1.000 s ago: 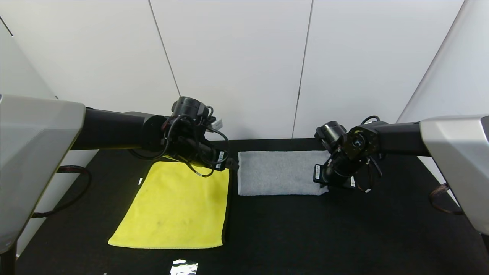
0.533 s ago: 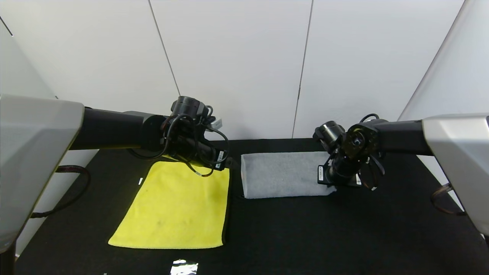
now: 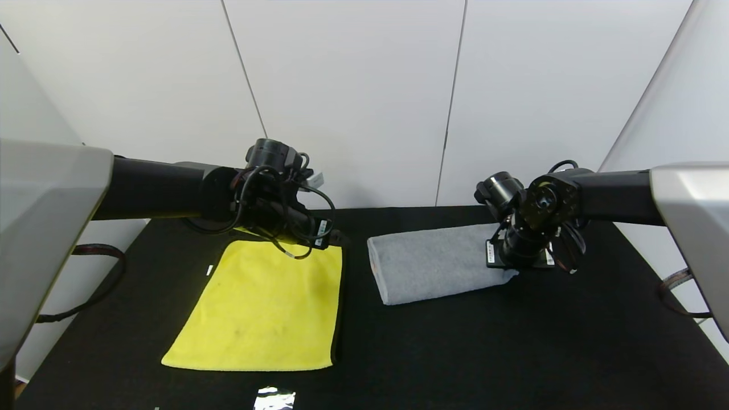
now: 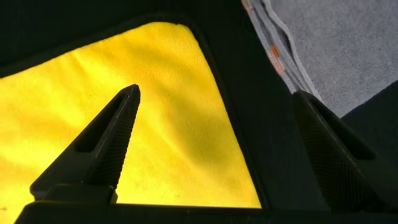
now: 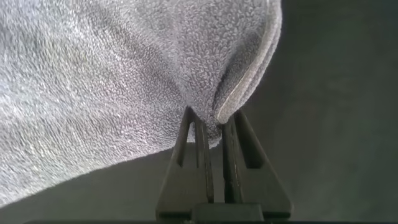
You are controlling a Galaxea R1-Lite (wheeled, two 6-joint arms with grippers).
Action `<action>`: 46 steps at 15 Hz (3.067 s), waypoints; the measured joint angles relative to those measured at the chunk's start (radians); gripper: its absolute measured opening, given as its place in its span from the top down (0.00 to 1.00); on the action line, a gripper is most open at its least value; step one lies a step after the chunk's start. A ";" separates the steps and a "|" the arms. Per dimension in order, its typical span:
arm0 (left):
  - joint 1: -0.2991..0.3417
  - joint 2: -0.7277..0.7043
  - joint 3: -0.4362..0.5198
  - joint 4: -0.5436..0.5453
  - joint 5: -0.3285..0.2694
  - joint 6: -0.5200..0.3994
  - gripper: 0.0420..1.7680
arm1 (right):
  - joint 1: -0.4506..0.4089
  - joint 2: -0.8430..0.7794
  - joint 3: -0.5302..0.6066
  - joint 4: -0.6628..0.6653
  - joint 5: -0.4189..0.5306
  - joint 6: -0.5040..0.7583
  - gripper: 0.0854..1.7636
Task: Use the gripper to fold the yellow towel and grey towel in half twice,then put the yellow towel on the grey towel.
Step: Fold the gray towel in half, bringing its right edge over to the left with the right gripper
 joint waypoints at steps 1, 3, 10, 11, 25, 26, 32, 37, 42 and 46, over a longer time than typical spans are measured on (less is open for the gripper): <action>0.001 -0.003 -0.001 0.000 0.000 0.000 0.03 | -0.003 -0.001 0.000 0.002 -0.002 -0.001 0.91; 0.006 -0.007 -0.001 0.000 0.000 0.000 0.03 | -0.002 -0.007 0.000 0.002 -0.004 -0.009 0.91; 0.029 -0.021 -0.004 0.002 -0.004 0.000 0.03 | 0.064 -0.046 -0.025 -0.017 -0.005 -0.042 0.91; 0.033 -0.023 -0.005 0.002 -0.005 0.000 0.03 | 0.079 -0.048 -0.033 -0.020 -0.005 -0.050 0.91; 0.070 -0.040 -0.005 0.002 -0.013 0.006 0.03 | 0.251 -0.005 -0.047 -0.218 0.067 -0.162 0.91; 0.071 -0.040 -0.005 0.002 -0.013 0.006 0.03 | 0.256 -0.002 -0.048 -0.242 0.076 -0.164 0.91; 0.073 -0.037 -0.009 0.003 -0.013 0.005 0.03 | 0.301 0.033 -0.063 -0.289 0.103 -0.171 0.91; 0.074 -0.034 -0.011 0.004 -0.013 0.005 0.03 | 0.325 0.052 -0.064 -0.292 0.104 -0.176 0.91; 0.073 -0.028 -0.012 0.004 -0.013 0.006 0.03 | 0.350 0.063 -0.062 -0.284 0.120 -0.183 0.91; 0.074 -0.027 -0.013 0.004 -0.013 0.006 0.03 | 0.359 0.062 -0.058 -0.282 0.125 -0.193 0.56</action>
